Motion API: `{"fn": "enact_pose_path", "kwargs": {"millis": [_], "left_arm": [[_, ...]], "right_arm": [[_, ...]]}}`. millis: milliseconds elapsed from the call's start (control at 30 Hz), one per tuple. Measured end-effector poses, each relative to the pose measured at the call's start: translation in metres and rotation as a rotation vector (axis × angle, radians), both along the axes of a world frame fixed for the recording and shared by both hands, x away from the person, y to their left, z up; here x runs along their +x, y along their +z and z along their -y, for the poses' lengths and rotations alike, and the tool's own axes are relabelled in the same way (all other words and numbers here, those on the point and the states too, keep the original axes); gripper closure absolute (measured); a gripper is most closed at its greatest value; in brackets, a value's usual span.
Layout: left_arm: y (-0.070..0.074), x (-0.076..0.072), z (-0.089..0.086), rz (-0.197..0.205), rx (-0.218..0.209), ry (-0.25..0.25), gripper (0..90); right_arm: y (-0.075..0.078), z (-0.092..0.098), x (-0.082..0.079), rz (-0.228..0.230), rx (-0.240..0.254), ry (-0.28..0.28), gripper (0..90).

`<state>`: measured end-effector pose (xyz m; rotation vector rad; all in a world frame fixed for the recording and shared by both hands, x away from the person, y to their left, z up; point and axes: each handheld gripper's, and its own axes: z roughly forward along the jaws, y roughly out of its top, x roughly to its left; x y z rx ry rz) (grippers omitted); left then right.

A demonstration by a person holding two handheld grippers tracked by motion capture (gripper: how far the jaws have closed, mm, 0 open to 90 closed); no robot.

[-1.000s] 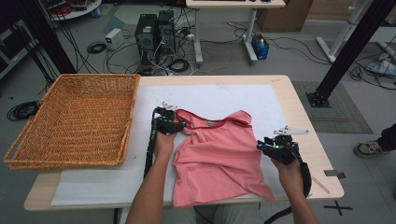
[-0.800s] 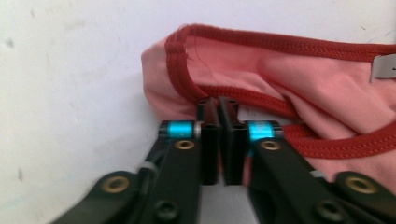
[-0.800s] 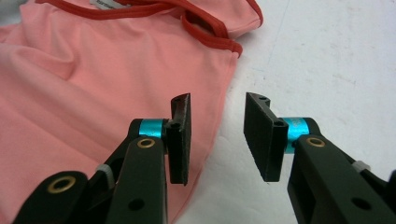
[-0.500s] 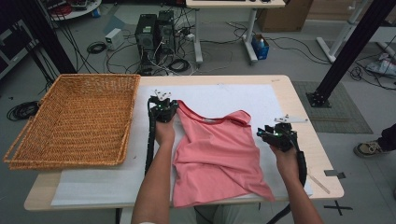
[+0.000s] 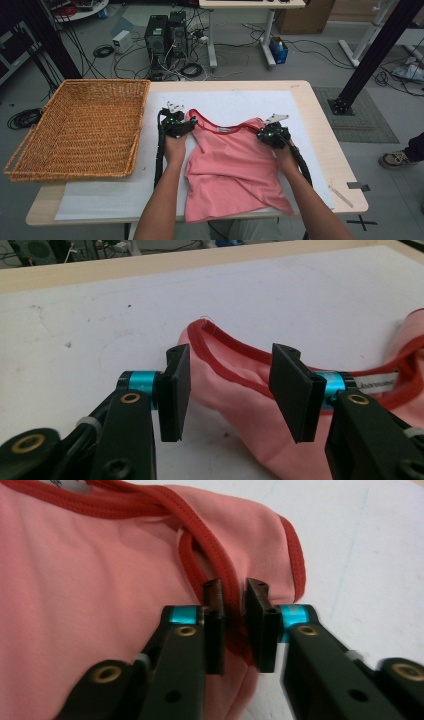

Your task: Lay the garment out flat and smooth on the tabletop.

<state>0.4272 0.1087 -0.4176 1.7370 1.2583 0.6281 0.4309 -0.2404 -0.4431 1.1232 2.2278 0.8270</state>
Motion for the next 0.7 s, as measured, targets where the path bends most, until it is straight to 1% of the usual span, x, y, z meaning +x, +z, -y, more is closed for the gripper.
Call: {"fn": "enact_pose_path", "kwargs": {"millis": [33, 67, 100, 133, 200, 233, 300, 333, 367, 400, 433, 467, 500, 533, 567, 600, 633, 667, 700], "left_arm": [[0.0, -0.004, -0.002, 0.001, 0.0, -0.002, 51.2], [-0.001, -0.008, -0.005, 0.002, -0.004, -0.002, 51.2], [-0.001, -0.012, -0.006, 0.004, -0.011, -0.004, 51.2], [-0.003, -0.016, -0.008, 0.002, -0.014, -0.009, 51.2], [-0.005, -0.023, -0.009, -0.01, -0.005, -0.021, 50.9], [-0.007, -0.027, -0.009, -0.013, -0.008, -0.025, 50.9], [-0.01, -0.035, -0.008, -0.017, -0.012, -0.032, 51.0], [-0.012, -0.038, -0.007, -0.022, -0.017, -0.037, 50.9], [-0.013, -0.042, -0.006, -0.026, -0.016, -0.044, 50.9], [-0.015, -0.045, -0.005, -0.03, -0.008, -0.049, 50.9], [-0.016, -0.049, -0.004, -0.039, -0.001, -0.057, 50.9], [-0.018, -0.051, -0.004, -0.048, -0.005, -0.065, 50.8], [-0.019, -0.053, -0.003, -0.056, -0.008, -0.072, 50.2], [-0.021, -0.055, -0.002, -0.064, -0.008, -0.081, 50.0], [-0.022, -0.057, -0.002, -0.072, 0.001, -0.091, 50.0], [-0.023, -0.059, 0.0, -0.077, -0.002, -0.099, 50.0], [-0.023, -0.062, 0.001, -0.081, 0.008, -0.112, 49.9], [-0.023, -0.065, 0.002, -0.081, 0.012, -0.115, 49.6], [-0.023, -0.065, 0.002, -0.081, 0.012, -0.115, 49.6]], "right_arm": [[0.004, 0.0, 0.002, 0.003, 0.003, 0.003, 84.4], [0.01, 0.0, 0.003, 0.031, 0.008, 0.0, 84.8], [0.016, 0.0, 0.004, 0.067, 0.026, -0.004, 85.0], [0.023, 0.0, 0.005, 0.093, 0.055, -0.015, 84.9], [0.032, -0.003, 0.012, 0.108, 0.07, -0.038, 84.7], [0.036, -0.005, 0.016, 0.109, 0.081, -0.047, 84.7], [0.04, -0.011, 0.028, 0.095, 0.085, -0.064, 84.8], [0.04, -0.014, 0.035, 0.08, 0.084, -0.076, 84.7], [0.04, -0.016, 0.043, 0.046, 0.075, -0.101, 83.3], [0.038, -0.018, 0.049, 0.018, 0.08, -0.128, 80.3], [0.038, -0.017, 0.052, 0.011, 0.095, -0.147, 74.3], [0.039, -0.015, 0.052, 0.015, 0.134, -0.171, 67.7], [0.041, -0.01, 0.051, 0.012, 0.19, -0.196, 63.6], [0.043, -0.005, 0.049, 0.018, 0.214, -0.216, 60.9], [0.046, 0.001, 0.046, 0.018, 0.229, -0.221, 60.5], [0.048, 0.007, 0.041, 0.02, 0.243, -0.227, 58.4], [0.05, 0.015, 0.034, 0.03, 0.254, -0.228, 56.1], [0.051, 0.023, 0.025, 0.031, 0.276, -0.224, 55.0], [0.051, 0.023, 0.025, 0.031, 0.276, -0.224, 55.0]]}}
